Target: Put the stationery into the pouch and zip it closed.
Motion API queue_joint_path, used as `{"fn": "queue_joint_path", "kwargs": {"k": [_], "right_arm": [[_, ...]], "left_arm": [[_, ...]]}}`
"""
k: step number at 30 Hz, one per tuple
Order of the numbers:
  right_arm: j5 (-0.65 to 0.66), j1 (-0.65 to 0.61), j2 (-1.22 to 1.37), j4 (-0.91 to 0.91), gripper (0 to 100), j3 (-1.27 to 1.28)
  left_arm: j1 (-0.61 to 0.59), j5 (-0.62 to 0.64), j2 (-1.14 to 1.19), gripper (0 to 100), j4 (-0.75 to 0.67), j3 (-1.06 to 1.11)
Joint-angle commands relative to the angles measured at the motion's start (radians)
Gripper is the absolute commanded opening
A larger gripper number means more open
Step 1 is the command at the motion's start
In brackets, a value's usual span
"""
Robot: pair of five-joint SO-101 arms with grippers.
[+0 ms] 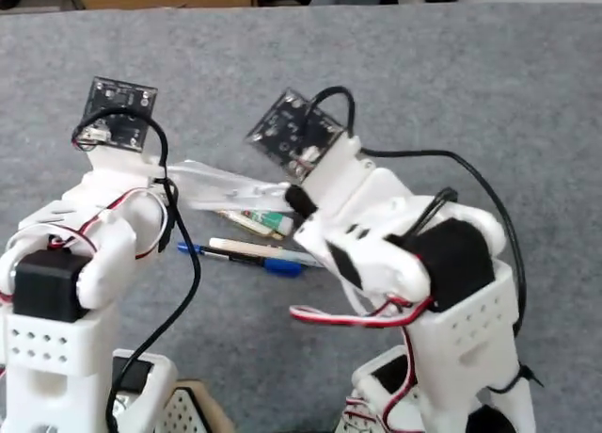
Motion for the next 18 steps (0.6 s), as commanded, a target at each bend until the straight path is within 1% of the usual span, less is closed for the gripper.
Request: {"fn": "queue_joint_path", "kwargs": {"k": [1, 7, 18], "right_arm": [[0.028, 0.049, -0.054, 0.003, 1.2, 0.047], [0.046, 0.054, -0.105, 0.008, 1.2, 0.07], [0.048, 0.054, -0.111, 0.006, 1.2, 0.068]], "left_arm": [[-0.025, 0.011, -0.008, 3, 0.005, -0.039], [-0.025, 0.011, -0.011, 3, 0.003, -0.041], [-0.025, 0.011, -0.008, 3, 0.002, -0.041]]}}
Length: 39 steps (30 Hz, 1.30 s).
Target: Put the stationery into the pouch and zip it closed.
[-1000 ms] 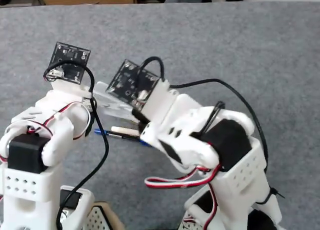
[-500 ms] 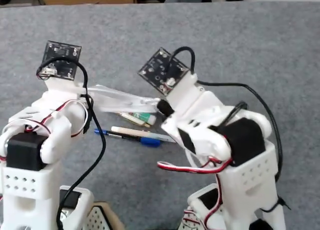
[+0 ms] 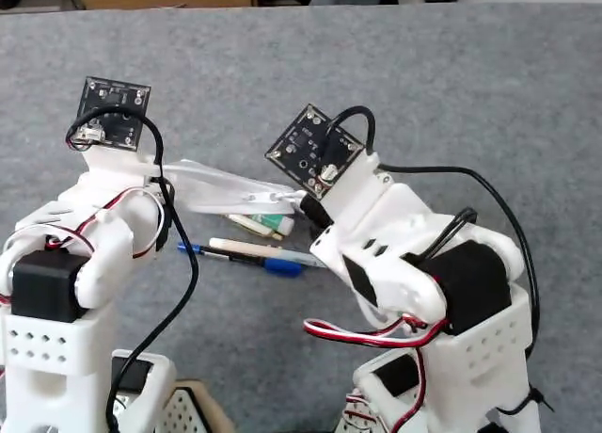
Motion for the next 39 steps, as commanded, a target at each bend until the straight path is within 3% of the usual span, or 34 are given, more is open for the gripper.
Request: {"fn": "queue_joint_path", "kwargs": {"k": [1, 14, 21, 27, 29, 34, 39], "right_arm": [[0.009, 0.032, -0.021, 0.006, 1.2, -0.004], [0.002, 0.037, -0.022, 0.008, 1.2, -0.004], [0.002, 0.109, -0.022, 0.008, 1.2, -0.002], [0.006, -0.041, -0.022, 0.009, 2.2, -0.002], [0.002, -0.115, -0.022, 0.012, 8.3, -0.002], [0.021, -0.252, -0.022, 0.014, 36.4, 0.031], [0.054, -0.322, -0.105, 0.012, 47.0, 0.028]], "left_arm": [[-0.016, 0.006, -0.008, 3, 0.002, -0.041], [-0.018, 0.008, -0.006, 3, 0.002, -0.041], [-0.018, 0.008, -0.006, 3, 0.0, -0.041], [-0.018, 0.008, -0.005, 3, 0.0, -0.038], [-0.018, 0.008, -0.005, 3, 0.0, -0.036], [-0.018, 0.008, -0.005, 3, -0.002, -0.039], [-0.018, 0.009, -0.005, 3, -0.02, -0.031]]}}
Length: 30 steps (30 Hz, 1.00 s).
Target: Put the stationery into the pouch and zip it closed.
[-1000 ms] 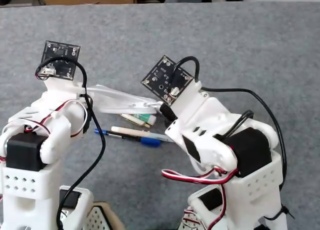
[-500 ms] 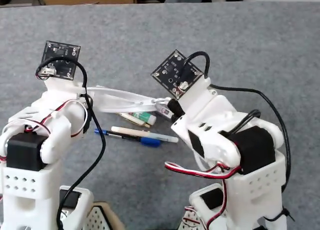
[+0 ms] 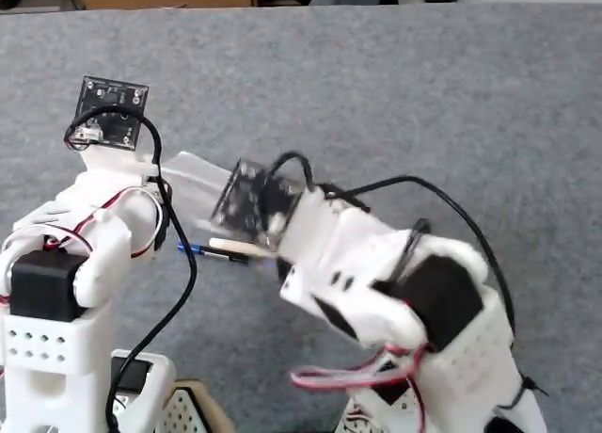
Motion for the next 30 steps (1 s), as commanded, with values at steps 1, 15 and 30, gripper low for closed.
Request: {"fn": "queue_joint_path", "kwargs": {"k": [1, 15, 30], "right_arm": [[0.008, -0.055, -0.091, 0.005, 47.0, -0.028], [0.232, 0.181, -0.22, -0.055, 47.0, 0.179], [0.33, 0.302, -0.07, -0.394, 47.0, 0.363]], "left_arm": [[-0.01, 0.018, -0.005, 3, -0.023, -0.031], [-0.008, 0.078, -0.005, 3, -0.02, -0.039], [-0.004, 0.08, -0.005, 3, -0.02, -0.031]]}}
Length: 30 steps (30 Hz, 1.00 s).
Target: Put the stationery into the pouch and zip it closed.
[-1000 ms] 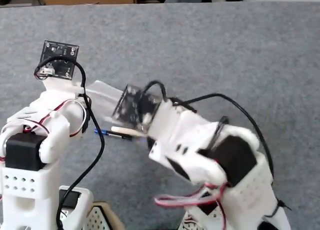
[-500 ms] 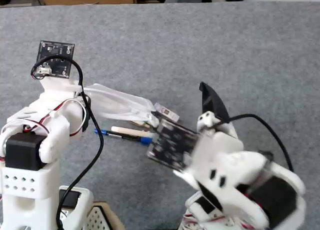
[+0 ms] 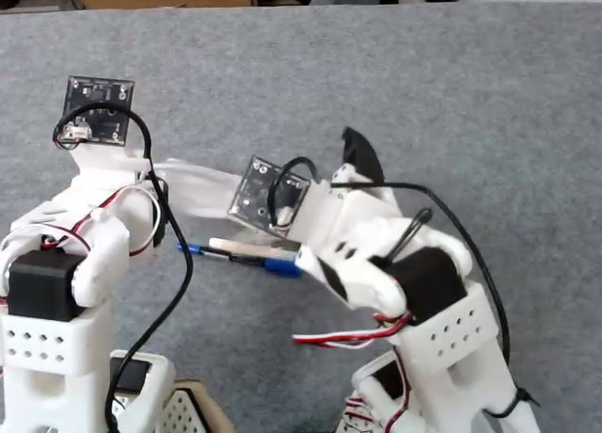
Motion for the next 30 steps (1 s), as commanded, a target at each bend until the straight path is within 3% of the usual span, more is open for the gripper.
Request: {"fn": "queue_joint_path", "kwargs": {"k": [1, 10, 13, 17, 24, 30], "right_arm": [[0.069, 0.086, 0.012, -0.037, 47.0, 0.008], [0.109, 0.157, 0.027, -0.083, 47.0, 0.105], [0.092, 0.081, 0.027, -0.083, 47.0, 0.183], [-0.028, -0.034, 0.019, -0.083, 47.0, 0.199], [-0.218, -0.144, -0.008, -0.025, 47.0, -0.019], [-0.281, -0.229, -0.091, 0.117, 47.0, -0.176]], "left_arm": [[0.001, 0.008, -0.005, 3, -0.02, -0.031], [-0.004, 0.008, -0.003, 3, -0.021, -0.033], [-0.004, 0.009, -0.003, 3, -0.025, -0.033], [-0.002, 0.009, 0.002, 3, -0.028, -0.033], [0.001, 0.071, 0.084, 3, -0.029, -0.042], [0.001, 0.071, 0.104, 3, -0.058, -0.041]]}}
